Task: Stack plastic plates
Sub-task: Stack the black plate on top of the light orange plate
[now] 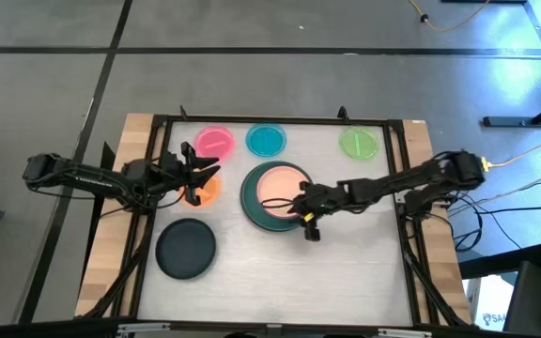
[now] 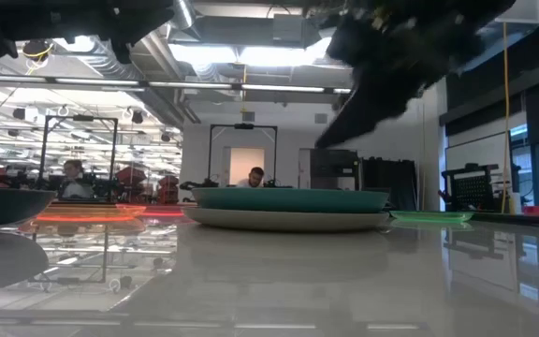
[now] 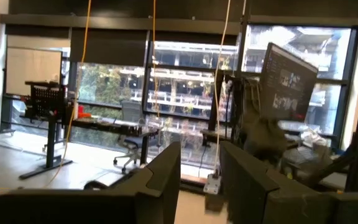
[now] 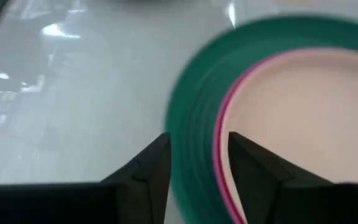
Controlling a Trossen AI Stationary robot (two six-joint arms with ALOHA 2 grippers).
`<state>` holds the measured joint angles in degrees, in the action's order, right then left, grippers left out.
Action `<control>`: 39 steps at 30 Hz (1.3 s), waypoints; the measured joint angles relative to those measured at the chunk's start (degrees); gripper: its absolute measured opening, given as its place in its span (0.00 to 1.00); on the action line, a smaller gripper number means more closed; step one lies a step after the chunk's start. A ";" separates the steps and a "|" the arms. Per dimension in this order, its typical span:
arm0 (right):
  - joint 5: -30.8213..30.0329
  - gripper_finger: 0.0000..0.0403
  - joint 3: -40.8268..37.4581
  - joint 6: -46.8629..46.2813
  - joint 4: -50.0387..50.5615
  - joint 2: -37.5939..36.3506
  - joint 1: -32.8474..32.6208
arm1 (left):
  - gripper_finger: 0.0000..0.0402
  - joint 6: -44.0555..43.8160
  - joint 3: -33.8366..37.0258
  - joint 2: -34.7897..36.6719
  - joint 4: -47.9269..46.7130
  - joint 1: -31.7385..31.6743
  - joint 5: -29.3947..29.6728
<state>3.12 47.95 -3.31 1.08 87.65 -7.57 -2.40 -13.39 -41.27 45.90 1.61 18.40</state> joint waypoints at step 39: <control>-14.09 0.39 -28.92 3.91 -11.70 -26.70 -9.67 | 0.26 -69.77 -55.21 -39.53 -92.12 27.61 -4.38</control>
<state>-10.97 19.03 0.59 -10.61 60.95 -17.23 -72.17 -68.60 -80.80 -46.22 29.22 14.02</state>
